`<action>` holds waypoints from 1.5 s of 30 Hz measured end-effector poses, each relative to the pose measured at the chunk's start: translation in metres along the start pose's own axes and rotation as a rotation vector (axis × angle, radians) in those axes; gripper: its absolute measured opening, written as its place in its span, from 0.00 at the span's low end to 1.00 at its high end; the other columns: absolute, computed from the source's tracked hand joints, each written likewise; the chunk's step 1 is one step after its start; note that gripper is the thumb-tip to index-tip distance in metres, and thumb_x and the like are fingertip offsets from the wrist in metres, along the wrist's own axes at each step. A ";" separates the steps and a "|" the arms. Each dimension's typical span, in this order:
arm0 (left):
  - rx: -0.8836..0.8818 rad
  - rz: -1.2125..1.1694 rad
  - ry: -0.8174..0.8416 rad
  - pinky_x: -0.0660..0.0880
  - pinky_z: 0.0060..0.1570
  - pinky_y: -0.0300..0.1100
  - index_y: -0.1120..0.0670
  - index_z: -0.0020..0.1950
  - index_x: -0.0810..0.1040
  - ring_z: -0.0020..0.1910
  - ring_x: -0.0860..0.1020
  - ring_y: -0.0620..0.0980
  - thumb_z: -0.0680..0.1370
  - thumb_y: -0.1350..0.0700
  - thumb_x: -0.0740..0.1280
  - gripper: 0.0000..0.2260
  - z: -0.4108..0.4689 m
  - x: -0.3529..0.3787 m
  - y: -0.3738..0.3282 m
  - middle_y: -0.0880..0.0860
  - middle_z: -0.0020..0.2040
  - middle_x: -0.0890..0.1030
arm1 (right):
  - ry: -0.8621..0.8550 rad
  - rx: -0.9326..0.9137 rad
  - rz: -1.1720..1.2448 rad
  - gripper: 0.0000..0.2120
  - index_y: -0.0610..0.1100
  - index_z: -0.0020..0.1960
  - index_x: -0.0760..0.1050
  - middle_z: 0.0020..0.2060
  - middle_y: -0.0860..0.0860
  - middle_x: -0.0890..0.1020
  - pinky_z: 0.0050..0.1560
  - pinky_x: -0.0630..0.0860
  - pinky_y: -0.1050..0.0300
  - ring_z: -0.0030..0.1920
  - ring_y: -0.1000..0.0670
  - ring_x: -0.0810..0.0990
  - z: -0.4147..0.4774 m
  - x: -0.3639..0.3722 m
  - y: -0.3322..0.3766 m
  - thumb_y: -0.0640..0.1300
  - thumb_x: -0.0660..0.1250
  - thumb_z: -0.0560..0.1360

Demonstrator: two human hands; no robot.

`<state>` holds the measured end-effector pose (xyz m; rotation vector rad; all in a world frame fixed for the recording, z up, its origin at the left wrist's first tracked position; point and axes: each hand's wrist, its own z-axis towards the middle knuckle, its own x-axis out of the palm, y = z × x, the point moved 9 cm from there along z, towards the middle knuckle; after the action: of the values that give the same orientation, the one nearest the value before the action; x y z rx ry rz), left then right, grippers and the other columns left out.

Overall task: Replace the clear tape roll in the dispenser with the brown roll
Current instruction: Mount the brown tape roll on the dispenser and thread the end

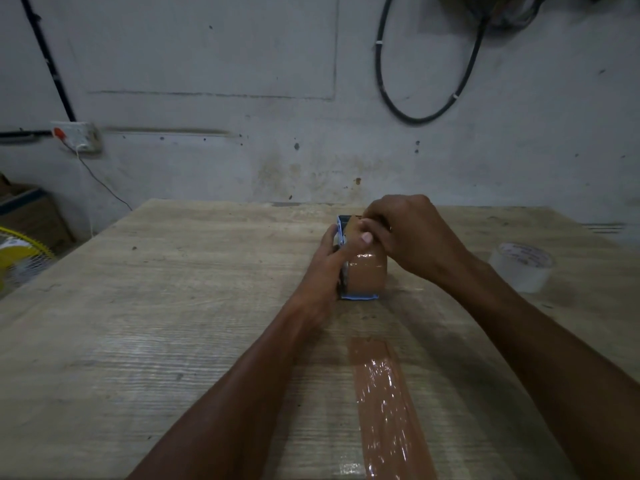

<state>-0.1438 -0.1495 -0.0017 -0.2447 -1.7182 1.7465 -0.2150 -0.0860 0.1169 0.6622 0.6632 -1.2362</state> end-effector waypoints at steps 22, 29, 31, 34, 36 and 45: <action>0.009 -0.004 0.060 0.81 0.39 0.48 0.45 0.61 0.76 0.46 0.85 0.49 0.69 0.51 0.74 0.21 -0.005 0.005 -0.005 0.53 0.55 0.84 | 0.041 0.286 0.371 0.12 0.41 0.45 0.82 0.32 0.55 0.82 0.31 0.74 0.72 0.28 0.59 0.80 -0.001 -0.003 -0.034 0.46 0.65 0.80; 0.009 -0.002 0.057 0.82 0.40 0.48 0.44 0.60 0.76 0.46 0.85 0.50 0.68 0.51 0.74 0.21 -0.004 0.004 -0.003 0.52 0.55 0.84 | 0.030 0.253 0.310 0.05 0.46 0.48 0.85 0.34 0.57 0.82 0.34 0.73 0.76 0.32 0.61 0.82 -0.008 -0.002 -0.030 0.45 0.73 0.74; 0.010 -0.005 0.051 0.82 0.39 0.48 0.44 0.60 0.76 0.45 0.86 0.49 0.70 0.52 0.73 0.19 -0.002 0.003 -0.002 0.53 0.55 0.83 | 0.007 0.230 0.274 0.04 0.45 0.48 0.85 0.34 0.54 0.84 0.35 0.73 0.76 0.32 0.60 0.82 -0.008 -0.005 -0.029 0.43 0.72 0.75; -0.006 -0.011 0.036 0.81 0.38 0.47 0.46 0.64 0.75 0.45 0.86 0.49 0.74 0.54 0.72 0.19 -0.001 0.001 0.000 0.54 0.57 0.83 | 0.012 0.174 0.203 0.05 0.45 0.50 0.85 0.39 0.52 0.85 0.37 0.72 0.75 0.34 0.63 0.79 -0.007 -0.004 -0.025 0.43 0.70 0.76; -0.015 -0.012 0.029 0.81 0.39 0.47 0.47 0.68 0.73 0.46 0.86 0.50 0.75 0.54 0.72 0.22 0.000 -0.001 0.002 0.55 0.59 0.82 | 0.014 0.133 0.173 0.06 0.43 0.50 0.84 0.39 0.51 0.85 0.39 0.72 0.73 0.35 0.64 0.77 -0.007 -0.003 -0.022 0.42 0.69 0.77; -0.008 0.045 0.036 0.82 0.46 0.50 0.46 0.69 0.72 0.55 0.83 0.55 0.72 0.53 0.75 0.26 0.002 -0.001 0.004 0.57 0.62 0.81 | -0.016 0.157 0.173 0.04 0.39 0.45 0.82 0.35 0.52 0.78 0.40 0.78 0.57 0.33 0.62 0.75 -0.005 -0.003 -0.023 0.37 0.68 0.77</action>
<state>-0.1451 -0.1511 -0.0057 -0.3189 -1.7059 1.7570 -0.2385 -0.0847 0.1135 0.8217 0.4874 -1.1385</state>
